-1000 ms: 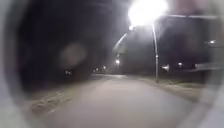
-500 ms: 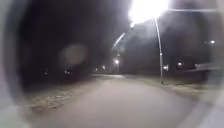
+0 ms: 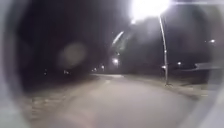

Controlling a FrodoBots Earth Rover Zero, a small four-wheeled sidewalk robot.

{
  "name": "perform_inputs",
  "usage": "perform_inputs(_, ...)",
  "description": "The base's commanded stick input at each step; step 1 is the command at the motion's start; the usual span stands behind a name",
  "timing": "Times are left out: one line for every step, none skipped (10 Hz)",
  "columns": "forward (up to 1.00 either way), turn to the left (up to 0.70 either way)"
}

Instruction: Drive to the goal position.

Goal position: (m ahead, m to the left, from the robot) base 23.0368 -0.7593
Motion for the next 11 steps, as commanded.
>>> perform_inputs(1.00,0.00)
perform_inputs(1.00,0.00)
perform_inputs(1.00,0.00)
perform_inputs(1.00,0.00)
perform_inputs(1.00,0.00)
perform_inputs(1.00,0.00)
perform_inputs(1.00,-0.13)
perform_inputs(1.00,-0.30)
perform_inputs(1.00,-0.40)
perform_inputs(1.00,-0.31)
perform_inputs(1.00,0.00)
